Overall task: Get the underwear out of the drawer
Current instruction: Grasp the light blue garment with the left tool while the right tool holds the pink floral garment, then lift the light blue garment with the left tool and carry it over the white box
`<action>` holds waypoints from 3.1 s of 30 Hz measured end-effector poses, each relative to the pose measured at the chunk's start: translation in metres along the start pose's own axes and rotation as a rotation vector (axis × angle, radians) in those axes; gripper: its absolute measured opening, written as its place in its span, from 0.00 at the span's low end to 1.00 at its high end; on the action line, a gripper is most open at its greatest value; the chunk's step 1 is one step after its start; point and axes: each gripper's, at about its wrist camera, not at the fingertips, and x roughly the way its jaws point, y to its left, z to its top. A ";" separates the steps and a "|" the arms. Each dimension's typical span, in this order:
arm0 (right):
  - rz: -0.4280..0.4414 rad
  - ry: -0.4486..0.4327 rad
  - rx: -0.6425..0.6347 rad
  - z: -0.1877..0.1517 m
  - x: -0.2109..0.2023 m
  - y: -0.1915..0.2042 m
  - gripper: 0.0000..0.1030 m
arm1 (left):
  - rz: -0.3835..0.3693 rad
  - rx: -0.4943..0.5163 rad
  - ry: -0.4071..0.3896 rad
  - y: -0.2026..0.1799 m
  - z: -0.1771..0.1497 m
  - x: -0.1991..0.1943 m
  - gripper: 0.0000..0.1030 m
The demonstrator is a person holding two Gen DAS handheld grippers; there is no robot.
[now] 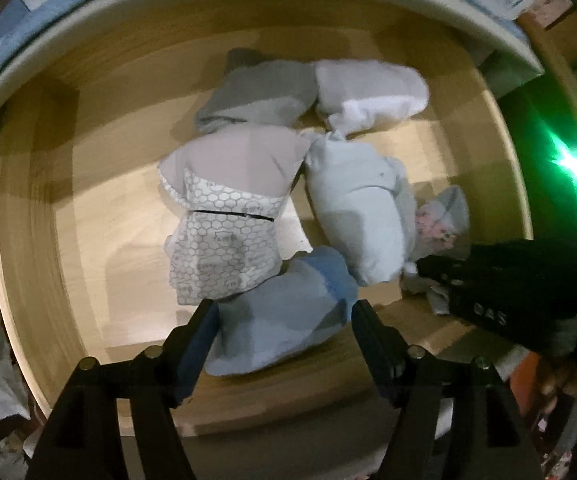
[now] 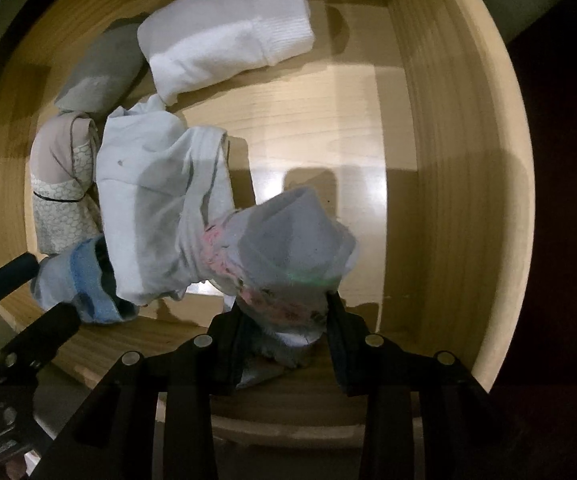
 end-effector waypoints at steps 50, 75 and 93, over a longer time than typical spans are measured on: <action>0.002 -0.011 -0.009 -0.010 -0.001 0.011 0.33 | -0.056 -0.213 0.015 0.058 -0.020 -0.002 0.44; -0.036 -0.028 -0.030 -0.013 -0.004 0.023 0.31 | -0.045 -0.192 -0.097 0.056 -0.022 -0.061 0.42; -0.067 -0.029 -0.057 -0.015 -0.001 0.033 0.31 | -0.034 -0.162 -0.279 0.069 -0.020 -0.161 0.42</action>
